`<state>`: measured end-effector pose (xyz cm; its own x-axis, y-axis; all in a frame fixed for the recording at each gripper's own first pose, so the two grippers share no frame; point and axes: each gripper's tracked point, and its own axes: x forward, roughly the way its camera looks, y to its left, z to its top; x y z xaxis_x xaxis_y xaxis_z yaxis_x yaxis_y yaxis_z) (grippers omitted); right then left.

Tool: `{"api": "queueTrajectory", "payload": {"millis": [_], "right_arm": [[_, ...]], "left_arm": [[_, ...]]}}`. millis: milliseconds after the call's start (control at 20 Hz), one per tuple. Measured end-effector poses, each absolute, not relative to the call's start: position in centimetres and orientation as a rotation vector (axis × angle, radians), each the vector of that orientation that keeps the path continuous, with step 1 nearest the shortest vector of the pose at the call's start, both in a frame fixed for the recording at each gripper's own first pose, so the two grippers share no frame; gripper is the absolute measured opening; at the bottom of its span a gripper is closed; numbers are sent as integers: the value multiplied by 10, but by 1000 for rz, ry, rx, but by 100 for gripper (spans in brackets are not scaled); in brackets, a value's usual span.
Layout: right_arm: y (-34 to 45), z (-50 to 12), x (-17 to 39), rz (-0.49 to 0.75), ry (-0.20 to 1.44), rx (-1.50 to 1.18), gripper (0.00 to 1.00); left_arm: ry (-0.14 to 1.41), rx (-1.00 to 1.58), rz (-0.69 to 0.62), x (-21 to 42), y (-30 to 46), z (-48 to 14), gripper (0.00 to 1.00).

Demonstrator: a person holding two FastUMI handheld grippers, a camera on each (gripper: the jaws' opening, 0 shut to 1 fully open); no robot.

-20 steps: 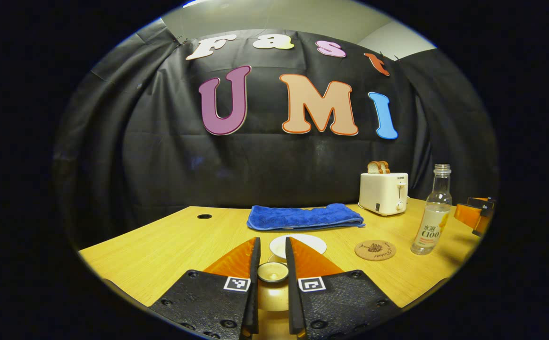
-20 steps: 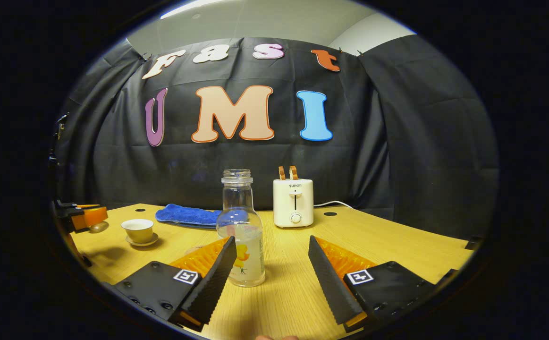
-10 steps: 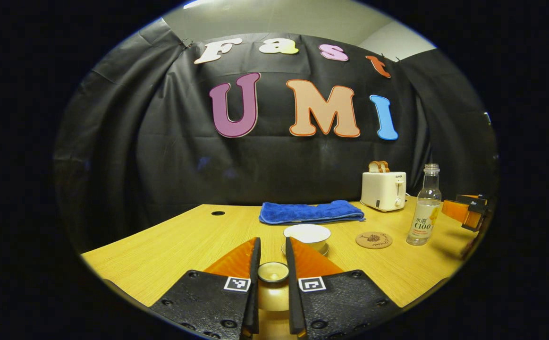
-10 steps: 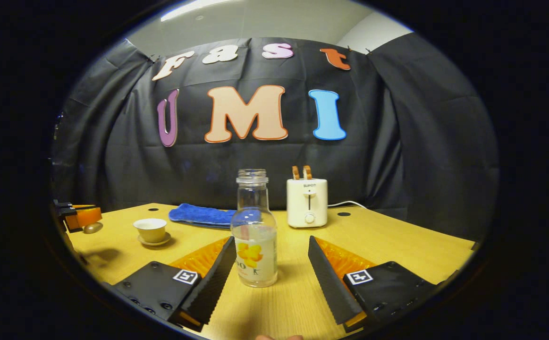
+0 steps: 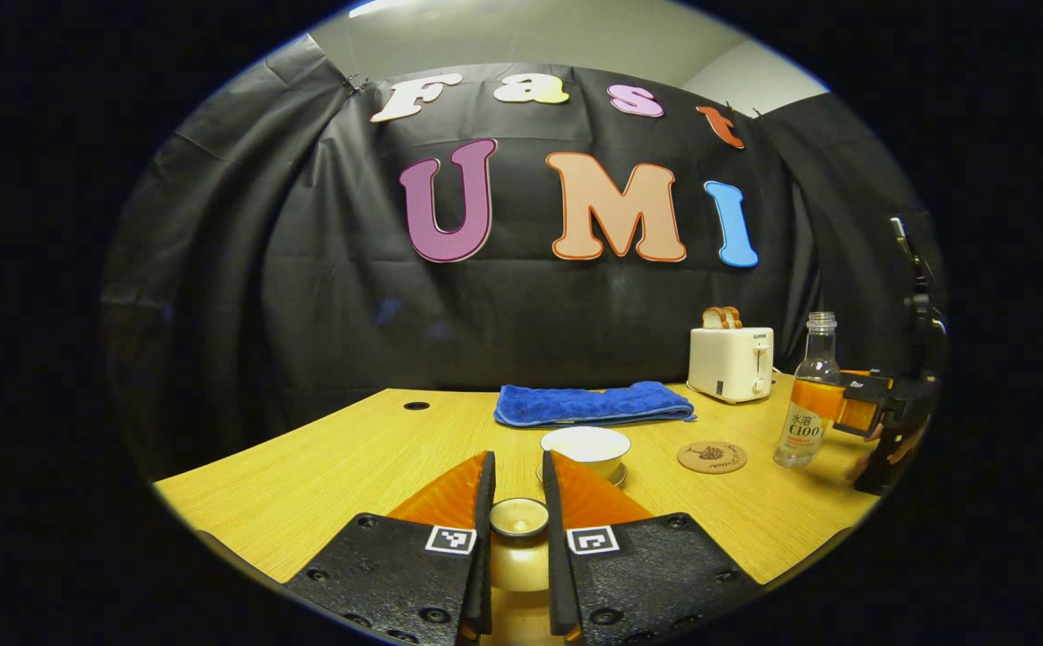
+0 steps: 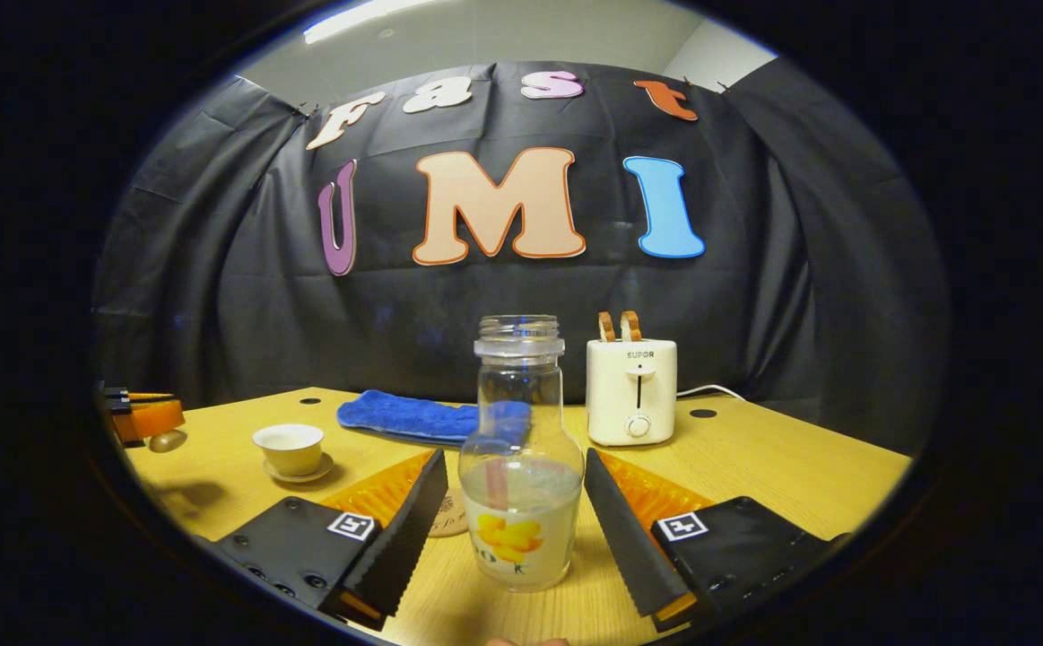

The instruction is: Open the teacup lid with one hand, grasp the water bottle and pour water into the teacup with the other hand; after pouring, place the water bottle on the coaster and then close the teacup lid.

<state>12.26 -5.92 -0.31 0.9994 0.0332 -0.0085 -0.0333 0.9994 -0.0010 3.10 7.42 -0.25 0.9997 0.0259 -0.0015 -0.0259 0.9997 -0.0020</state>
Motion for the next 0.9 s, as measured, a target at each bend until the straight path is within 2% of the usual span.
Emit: {"api": "queueTrajectory", "payload": {"millis": [100,300,350,600,750,800,900], "right_arm": [[-59,-4,132,29,9,0,97],[-60,-3,135,13,12,-1,81],[-60,-4,134,11,11,-5,81],[-58,-5,138,3,16,-18,67],[-39,-2,136,44,22,-70,63],[-32,-4,137,60,31,-93,58],[-7,-3,149,94,69,-196,57]], "left_arm": [[-1,-2,17,30,71,-2,22],[-3,-1,-19,29,65,-1,22],[0,-1,-24,29,65,-2,22],[0,-1,-54,29,59,-2,22],[-3,-1,-78,28,57,-1,22],[-2,-1,-81,28,57,-1,22],[-2,-2,-99,27,54,-2,22]]}}
